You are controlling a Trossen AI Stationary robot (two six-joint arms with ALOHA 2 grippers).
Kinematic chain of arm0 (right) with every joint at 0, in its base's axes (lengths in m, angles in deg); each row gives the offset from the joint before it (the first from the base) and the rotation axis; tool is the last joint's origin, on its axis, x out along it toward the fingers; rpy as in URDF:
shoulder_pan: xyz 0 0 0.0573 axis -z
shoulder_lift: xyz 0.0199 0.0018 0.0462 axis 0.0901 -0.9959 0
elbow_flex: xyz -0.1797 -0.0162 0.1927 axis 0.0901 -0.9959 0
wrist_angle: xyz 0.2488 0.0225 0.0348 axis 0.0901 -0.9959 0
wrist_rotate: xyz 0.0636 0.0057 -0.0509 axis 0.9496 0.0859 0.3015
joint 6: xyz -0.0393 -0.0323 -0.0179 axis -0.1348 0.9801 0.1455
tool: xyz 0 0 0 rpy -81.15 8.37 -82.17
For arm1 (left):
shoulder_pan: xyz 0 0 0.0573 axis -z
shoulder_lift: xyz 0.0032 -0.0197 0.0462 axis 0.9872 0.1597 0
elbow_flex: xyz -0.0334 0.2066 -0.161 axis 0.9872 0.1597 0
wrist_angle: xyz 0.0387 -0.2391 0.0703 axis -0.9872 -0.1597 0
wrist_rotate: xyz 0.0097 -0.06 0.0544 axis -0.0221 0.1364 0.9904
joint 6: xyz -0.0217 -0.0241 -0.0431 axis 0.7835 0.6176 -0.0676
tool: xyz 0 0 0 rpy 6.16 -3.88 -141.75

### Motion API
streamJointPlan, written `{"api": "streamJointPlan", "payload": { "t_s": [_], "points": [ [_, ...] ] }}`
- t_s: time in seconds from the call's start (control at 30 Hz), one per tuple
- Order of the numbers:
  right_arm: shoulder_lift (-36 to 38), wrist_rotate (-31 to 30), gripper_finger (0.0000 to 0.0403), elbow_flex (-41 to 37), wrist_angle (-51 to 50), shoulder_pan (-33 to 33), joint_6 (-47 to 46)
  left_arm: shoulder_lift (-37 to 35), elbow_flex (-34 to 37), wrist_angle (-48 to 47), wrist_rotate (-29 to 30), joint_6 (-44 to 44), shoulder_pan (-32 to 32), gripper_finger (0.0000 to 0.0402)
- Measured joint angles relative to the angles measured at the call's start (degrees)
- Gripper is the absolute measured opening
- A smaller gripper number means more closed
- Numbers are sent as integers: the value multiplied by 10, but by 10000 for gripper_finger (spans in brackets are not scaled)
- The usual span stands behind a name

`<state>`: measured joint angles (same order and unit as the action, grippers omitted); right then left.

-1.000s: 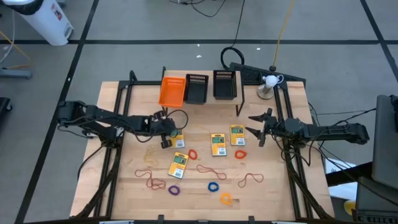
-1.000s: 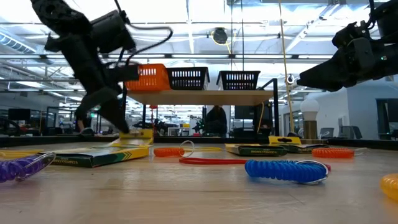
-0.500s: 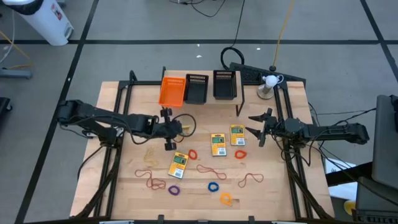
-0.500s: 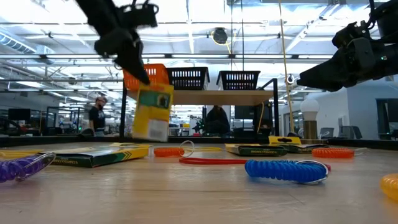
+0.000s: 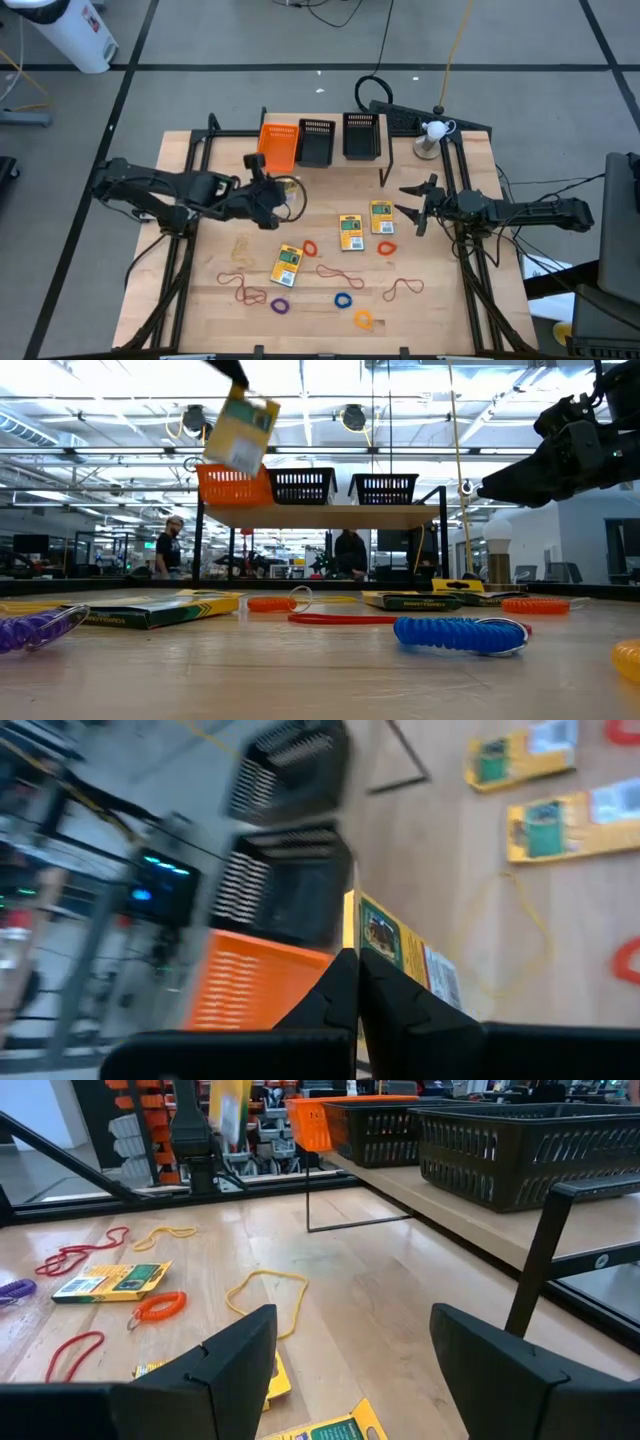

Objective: Pick & Place Office Desk Supplies
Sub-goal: Put the yellow pack of crayons into the orange bin on the shelf

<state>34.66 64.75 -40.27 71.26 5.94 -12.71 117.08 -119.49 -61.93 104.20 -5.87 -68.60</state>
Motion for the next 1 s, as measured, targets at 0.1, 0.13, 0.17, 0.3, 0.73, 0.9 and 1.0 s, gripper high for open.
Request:
{"api": "streamJointPlan", "payload": {
  "t_s": [0.1, 0.13, 0.17, 0.3, 0.73, 0.9, 1.0],
  "points": [
    [-3, 0, 254, 0, 0, 0, 0, 0, -53, -26, 44, -28, 1, 0],
    [-5, 0, 254, 0, 0, 0, 0, 0, -70, -33, 57, -41, -1, 0],
    [-7, 0, 254, 0, 0, 0, 0, 0, -87, -39, 67, -56, -4, 0],
    [-14, 0, 254, 0, 0, 0, 0, -1, -139, -38, 79, -122, -32, 0],
    [-26, 0, 254, 0, 6, 0, 0, 6, -161, -40, -121, -154, -208, 0],
    [-27, 0, 254, 0, 6, 0, 0, 14, -161, -52, -167, -153, -257, 0],
    [-27, 0, 254, 0, 6, 0, 0, 20, -160, -68, -193, -147, -284, 0]
  ]
}}
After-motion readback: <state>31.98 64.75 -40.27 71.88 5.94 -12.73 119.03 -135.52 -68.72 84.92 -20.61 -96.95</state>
